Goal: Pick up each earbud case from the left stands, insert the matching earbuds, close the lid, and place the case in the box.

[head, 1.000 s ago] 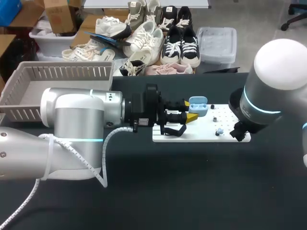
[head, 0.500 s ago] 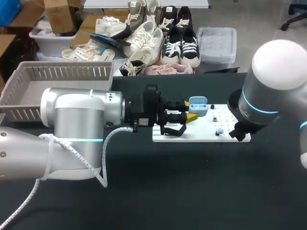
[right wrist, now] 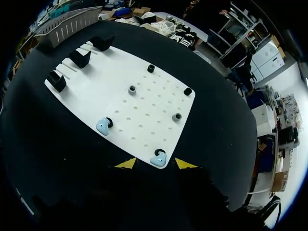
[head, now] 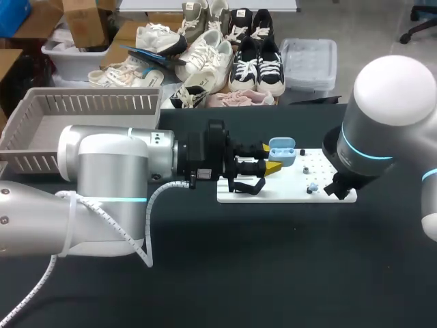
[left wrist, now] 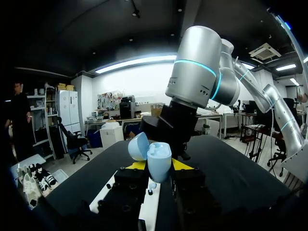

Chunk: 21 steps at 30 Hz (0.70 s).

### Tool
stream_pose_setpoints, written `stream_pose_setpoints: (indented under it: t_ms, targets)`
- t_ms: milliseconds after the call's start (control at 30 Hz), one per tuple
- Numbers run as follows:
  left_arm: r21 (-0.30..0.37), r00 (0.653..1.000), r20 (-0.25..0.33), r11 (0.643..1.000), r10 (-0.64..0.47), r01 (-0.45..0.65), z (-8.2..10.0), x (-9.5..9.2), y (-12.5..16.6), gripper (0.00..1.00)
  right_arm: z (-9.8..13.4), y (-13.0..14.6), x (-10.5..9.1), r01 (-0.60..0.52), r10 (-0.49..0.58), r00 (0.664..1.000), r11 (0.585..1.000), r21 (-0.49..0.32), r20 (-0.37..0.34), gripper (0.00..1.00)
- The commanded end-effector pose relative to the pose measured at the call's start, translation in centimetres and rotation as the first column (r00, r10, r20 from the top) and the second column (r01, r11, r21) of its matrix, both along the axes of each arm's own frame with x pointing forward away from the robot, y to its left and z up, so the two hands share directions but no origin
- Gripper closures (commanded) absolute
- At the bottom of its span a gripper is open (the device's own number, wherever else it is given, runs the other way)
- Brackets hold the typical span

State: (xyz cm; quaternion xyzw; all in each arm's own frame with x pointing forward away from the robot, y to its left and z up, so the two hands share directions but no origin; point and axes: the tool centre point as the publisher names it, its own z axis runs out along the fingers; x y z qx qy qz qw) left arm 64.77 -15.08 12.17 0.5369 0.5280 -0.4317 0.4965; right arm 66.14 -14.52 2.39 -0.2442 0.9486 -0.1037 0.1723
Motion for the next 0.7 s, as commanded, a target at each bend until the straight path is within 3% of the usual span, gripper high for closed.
stream_pose_setpoints:
  t_ms: [33, 700]
  targets:
    - [-0.002, 1.0, 0.002, 1.0, 0.005, -0.005, -0.06, -0.09, -0.04, 1.0, -0.23, 0.17, 0.08, 0.006, -0.006, 1.0, 1.0, -0.004, 0.0, 0.56]
    - [-0.002, 1.0, 0.002, 1.0, 0.005, -0.005, -0.06, -0.09, -0.04, 1.0, -0.43, -0.09, 0.2, 0.021, -0.021, 1.0, 1.0, -0.004, -0.011, 0.64]
